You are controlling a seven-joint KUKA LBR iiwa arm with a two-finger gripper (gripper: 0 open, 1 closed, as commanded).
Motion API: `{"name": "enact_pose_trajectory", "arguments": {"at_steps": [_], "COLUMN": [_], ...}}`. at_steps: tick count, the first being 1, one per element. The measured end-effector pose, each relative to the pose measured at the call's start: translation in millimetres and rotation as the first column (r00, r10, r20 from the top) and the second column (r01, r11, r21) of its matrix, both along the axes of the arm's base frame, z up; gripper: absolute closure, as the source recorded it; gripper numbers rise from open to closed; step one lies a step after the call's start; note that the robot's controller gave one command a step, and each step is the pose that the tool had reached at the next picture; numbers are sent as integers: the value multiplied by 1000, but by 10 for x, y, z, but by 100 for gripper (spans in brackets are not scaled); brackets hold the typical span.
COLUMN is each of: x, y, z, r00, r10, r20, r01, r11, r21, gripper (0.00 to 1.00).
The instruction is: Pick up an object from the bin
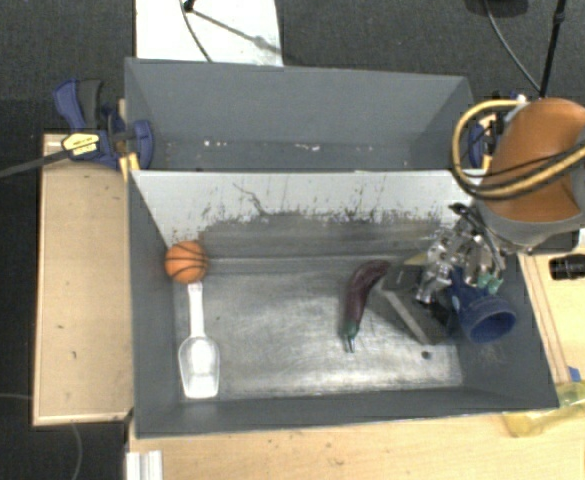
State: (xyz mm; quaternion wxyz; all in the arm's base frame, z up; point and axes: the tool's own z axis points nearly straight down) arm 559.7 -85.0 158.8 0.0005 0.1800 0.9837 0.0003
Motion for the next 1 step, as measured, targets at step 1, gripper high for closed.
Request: {"name": "enact_pose_trajectory", "arguments": {"at_steps": [1], "x": [-44], "y": [201], "z": [122], "r00": [1000], "r10": [-16], "r20": [-2], "r01": [16], "r11": [1000], "r21": [-1], "gripper": [100]}}
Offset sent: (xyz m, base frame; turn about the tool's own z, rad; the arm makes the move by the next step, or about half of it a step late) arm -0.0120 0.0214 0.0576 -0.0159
